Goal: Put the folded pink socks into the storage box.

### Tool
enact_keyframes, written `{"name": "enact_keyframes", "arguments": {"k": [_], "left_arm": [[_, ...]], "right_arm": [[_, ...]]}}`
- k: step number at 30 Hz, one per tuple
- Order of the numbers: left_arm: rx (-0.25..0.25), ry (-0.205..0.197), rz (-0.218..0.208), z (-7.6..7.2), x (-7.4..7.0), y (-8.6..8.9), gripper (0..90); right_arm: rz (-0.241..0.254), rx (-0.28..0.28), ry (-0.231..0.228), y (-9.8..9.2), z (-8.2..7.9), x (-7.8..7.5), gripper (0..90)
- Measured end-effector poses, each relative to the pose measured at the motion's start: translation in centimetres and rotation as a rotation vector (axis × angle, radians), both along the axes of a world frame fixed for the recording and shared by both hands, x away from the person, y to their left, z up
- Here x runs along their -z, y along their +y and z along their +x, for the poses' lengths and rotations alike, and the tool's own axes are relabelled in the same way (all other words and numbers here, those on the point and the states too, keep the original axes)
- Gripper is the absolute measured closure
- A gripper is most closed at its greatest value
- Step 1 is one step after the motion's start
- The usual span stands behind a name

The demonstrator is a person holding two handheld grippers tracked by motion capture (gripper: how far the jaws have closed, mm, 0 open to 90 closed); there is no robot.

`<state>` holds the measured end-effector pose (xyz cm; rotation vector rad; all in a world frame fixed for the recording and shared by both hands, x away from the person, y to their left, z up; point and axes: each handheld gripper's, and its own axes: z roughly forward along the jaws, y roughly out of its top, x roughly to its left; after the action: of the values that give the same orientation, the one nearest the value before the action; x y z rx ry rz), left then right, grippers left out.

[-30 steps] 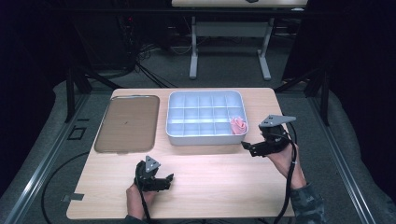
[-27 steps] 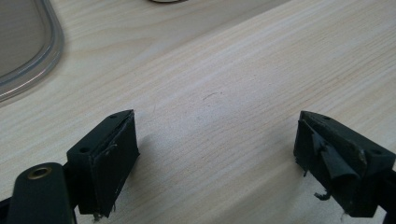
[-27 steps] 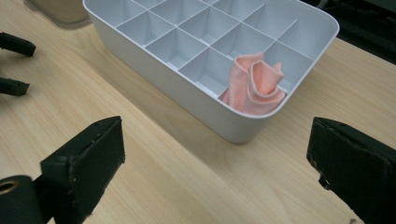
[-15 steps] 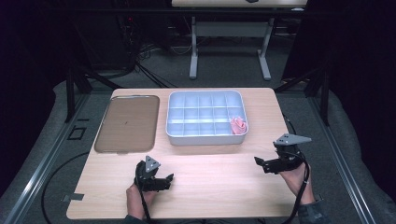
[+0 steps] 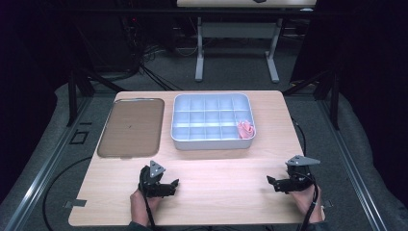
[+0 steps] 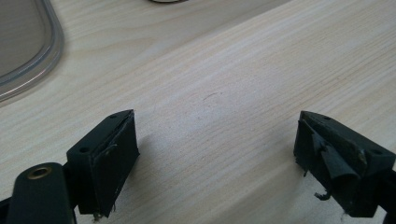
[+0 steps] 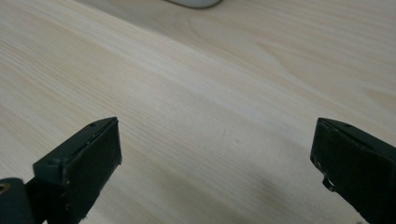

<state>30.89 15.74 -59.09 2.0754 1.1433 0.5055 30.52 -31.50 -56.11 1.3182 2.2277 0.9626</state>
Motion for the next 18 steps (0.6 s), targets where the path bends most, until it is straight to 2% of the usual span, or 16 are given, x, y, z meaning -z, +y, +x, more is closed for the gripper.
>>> {"name": "enact_keyframes", "arguments": {"k": [2,8,10,18], "left_arm": [[0.0,0.0,0.0,0.0,0.0,0.0,13.4],[0.0,0.0,0.001,0.0,0.0,0.0,13.4],[0.0,0.0,0.0,0.0,0.0,0.0,13.4],[0.003,0.003,0.002,0.0,0.0,0.0,13.4]], "right_arm": [[-0.006,0.009,0.015,-0.3,-0.1,0.8,1.4],[-0.019,0.041,0.023,-0.9,-0.1,2.7,0.0],[-0.015,0.055,0.006,-1.0,-0.3,2.8,1.0],[-0.022,0.054,0.009,-1.1,-0.2,2.9,0.0]]}}
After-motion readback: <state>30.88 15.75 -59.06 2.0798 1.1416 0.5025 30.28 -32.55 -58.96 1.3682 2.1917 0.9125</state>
